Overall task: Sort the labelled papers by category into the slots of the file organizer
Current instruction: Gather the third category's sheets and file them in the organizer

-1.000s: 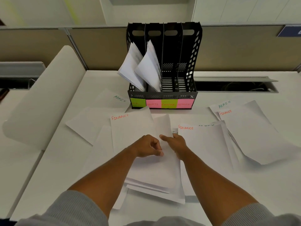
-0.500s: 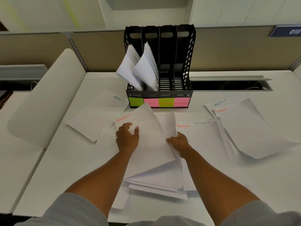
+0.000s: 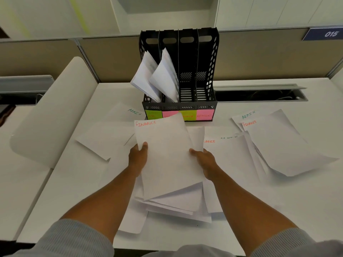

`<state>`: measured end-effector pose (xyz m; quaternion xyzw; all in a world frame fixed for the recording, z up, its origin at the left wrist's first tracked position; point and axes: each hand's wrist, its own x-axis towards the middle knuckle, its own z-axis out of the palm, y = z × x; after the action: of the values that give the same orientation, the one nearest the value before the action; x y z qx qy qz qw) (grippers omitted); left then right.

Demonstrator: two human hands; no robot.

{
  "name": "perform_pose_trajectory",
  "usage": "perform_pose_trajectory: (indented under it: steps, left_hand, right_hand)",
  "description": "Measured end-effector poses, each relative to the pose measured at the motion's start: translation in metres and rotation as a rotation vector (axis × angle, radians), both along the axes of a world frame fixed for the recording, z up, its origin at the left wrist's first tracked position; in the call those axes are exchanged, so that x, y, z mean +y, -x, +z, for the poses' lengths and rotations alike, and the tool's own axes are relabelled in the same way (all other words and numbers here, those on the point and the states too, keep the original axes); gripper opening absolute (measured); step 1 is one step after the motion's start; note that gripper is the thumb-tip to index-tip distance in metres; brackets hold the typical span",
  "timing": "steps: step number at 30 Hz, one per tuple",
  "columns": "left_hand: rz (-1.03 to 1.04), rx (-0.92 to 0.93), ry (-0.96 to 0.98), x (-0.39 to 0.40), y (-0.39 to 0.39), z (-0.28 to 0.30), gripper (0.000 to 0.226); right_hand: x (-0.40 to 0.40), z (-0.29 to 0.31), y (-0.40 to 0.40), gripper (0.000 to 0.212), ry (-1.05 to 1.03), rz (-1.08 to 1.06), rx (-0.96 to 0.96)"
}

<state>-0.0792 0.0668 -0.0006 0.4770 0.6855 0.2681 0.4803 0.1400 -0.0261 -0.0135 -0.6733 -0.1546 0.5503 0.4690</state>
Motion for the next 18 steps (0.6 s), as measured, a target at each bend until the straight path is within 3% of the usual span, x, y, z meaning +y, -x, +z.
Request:
perform_pose_trajectory:
  steps: [4,9,12,18]
  left_hand:
    - [-0.206,0.034,0.016,-0.002,-0.006,0.002,0.045]
    - [-0.284,0.116,0.015,-0.005,-0.014,-0.003,0.054]
    - [-0.231,0.16,0.035,-0.002,-0.012,-0.005,0.068]
    - [-0.053,-0.005,0.12,0.007,-0.004,0.004,0.07]
  right_hand:
    - [0.001,0.004,0.003,0.039,-0.04,0.06,-0.039]
    - [-0.001,0.008,0.004,0.041,-0.053,0.167,-0.161]
    - [-0.003,0.011,0.0,0.038,-0.074,0.187,-0.127]
    - [0.0,0.013,-0.003,0.037,-0.09,0.095,0.014]
